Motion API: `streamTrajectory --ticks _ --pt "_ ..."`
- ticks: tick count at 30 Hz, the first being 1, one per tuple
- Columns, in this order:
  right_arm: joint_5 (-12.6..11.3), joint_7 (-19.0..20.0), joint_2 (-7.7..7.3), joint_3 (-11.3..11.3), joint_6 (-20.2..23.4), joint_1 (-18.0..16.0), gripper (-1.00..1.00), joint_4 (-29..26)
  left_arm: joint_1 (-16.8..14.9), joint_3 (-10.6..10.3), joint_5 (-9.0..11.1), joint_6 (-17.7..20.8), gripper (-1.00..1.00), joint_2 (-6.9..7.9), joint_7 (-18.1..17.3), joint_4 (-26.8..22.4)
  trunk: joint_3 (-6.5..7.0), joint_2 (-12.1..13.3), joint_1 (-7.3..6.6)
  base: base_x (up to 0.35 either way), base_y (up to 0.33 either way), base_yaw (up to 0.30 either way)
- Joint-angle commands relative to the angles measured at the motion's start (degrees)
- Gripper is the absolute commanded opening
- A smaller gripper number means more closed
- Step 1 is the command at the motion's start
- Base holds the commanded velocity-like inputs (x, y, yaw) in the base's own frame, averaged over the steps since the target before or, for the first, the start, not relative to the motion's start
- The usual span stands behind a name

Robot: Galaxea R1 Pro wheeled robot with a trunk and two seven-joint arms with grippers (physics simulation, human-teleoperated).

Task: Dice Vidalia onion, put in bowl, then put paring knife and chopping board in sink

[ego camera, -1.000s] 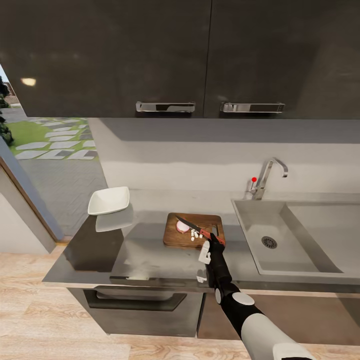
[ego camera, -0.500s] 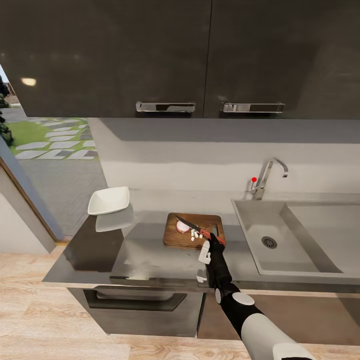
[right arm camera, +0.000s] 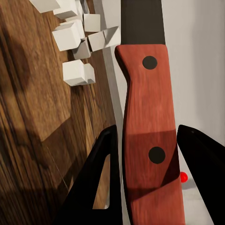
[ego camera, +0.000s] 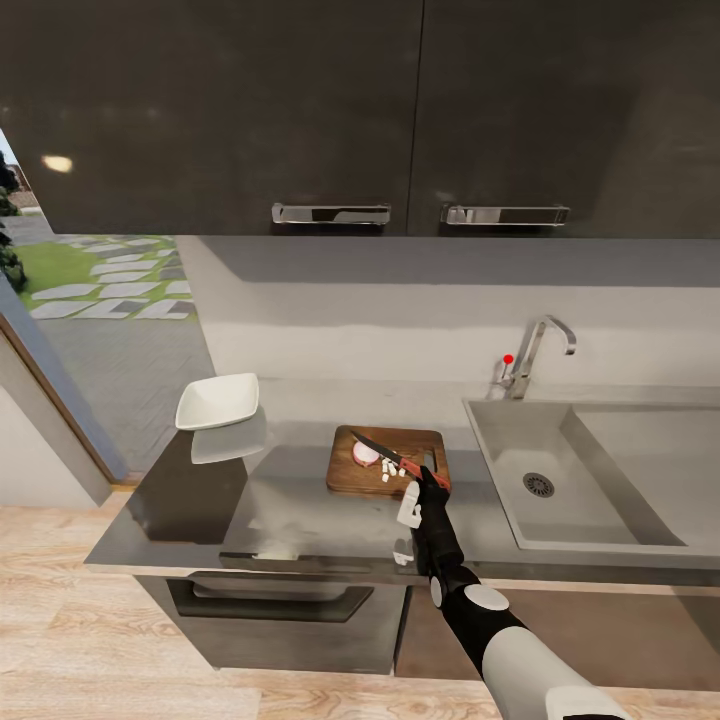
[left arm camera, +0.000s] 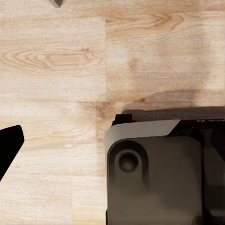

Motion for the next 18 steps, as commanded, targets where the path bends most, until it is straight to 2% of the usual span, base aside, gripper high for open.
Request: streamTrajectory --ticks 1,4,9,18 --pt "0.05 0.12 0.03 -0.46 -0.15 -0.03 -1.0 2.26 -0.12 -0.47 0.09 -0.41 1.0 -0.03 0.28 0.26 -0.12 -0.08 0.05 0.0 0.0 0.0" --pt "0.05 0.12 0.03 -0.46 -0.15 -0.02 -1.0 2.31 -0.1 -0.47 0.09 -0.34 1.0 -0.03 0.28 0.26 -0.12 -0.08 0.05 0.0 0.046 0.0" --pt "0.05 0.12 0.03 -0.46 -0.16 -0.03 -1.0 2.34 -0.12 -0.47 0.09 -0.32 1.0 -0.03 0.28 0.26 -0.12 -0.08 0.05 0.0 0.204 0.0" --pt "0.05 0.12 0.03 -0.46 -0.14 -0.02 -1.0 2.33 -0.11 -0.47 0.1 -0.32 1.0 -0.03 0.28 0.26 -0.12 -0.08 0.05 0.0 0.014 0.0"
